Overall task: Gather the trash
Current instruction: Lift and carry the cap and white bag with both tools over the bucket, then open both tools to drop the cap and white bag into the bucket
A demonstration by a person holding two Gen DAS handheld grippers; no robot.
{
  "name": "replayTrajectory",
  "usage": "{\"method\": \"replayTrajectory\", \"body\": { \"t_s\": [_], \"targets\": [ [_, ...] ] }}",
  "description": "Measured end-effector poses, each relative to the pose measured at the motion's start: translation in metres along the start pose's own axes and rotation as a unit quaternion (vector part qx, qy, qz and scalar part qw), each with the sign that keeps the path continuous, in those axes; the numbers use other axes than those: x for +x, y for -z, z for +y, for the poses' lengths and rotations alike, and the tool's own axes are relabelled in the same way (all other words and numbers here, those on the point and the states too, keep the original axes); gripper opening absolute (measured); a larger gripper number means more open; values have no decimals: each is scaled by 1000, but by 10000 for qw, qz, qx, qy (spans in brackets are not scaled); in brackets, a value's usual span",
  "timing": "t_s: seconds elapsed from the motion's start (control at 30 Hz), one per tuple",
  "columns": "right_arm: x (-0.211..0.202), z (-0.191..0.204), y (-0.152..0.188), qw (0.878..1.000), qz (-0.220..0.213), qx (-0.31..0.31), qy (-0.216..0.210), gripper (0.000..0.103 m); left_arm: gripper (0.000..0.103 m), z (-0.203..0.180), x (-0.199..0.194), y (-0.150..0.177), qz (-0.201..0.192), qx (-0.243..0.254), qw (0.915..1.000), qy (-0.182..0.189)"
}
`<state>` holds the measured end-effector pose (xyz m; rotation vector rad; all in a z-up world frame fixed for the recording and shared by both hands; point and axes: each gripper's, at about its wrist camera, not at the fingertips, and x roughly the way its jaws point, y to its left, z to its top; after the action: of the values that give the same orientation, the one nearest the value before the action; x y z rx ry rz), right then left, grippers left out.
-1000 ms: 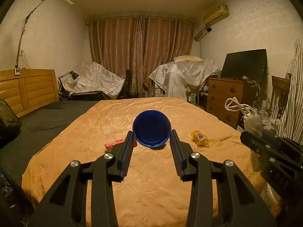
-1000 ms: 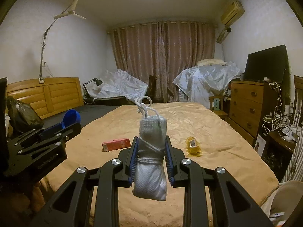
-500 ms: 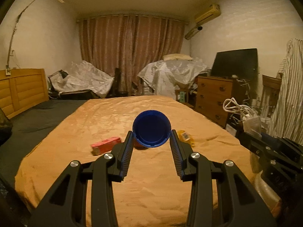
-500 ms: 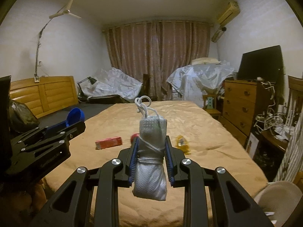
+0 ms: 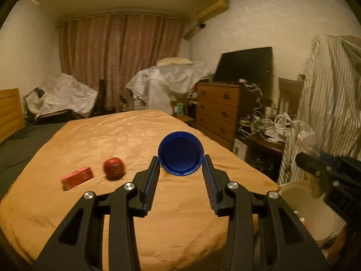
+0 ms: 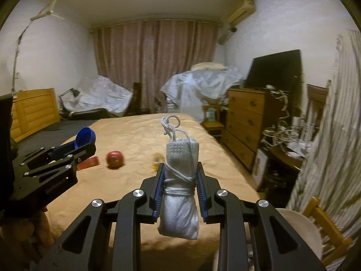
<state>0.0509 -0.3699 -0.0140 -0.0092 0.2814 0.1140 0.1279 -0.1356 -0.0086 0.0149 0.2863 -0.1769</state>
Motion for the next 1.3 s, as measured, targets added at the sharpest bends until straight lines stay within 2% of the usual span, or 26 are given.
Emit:
{"method": "replayTrajectory", "body": {
  "t_s": [0.33,0.6,0.77,0.97,1.13,1.3],
  "targets": [
    [-28,-110,12,9964,238,257,777,28,37,-77,29,-4,174,317,9969,699],
    [-27,-185,30,9902,677,504,1111,28,38,-136,42,-1,327,564,9911,1163],
    [-22,-223,39,9846,1048,678,1220,28,38,-164,51,5,578,728,9846,1477],
    [-4,-266,51,9719,1768,941,1240,28,38,-194,71,14,1081,902,9727,1842],
    [23,-296,64,9583,2399,1174,1017,28,38,-212,95,31,1708,971,9551,2219],
    [47,-314,76,9463,2834,1319,828,28,38,-224,113,49,2222,1064,9368,2485]
  ]
}}
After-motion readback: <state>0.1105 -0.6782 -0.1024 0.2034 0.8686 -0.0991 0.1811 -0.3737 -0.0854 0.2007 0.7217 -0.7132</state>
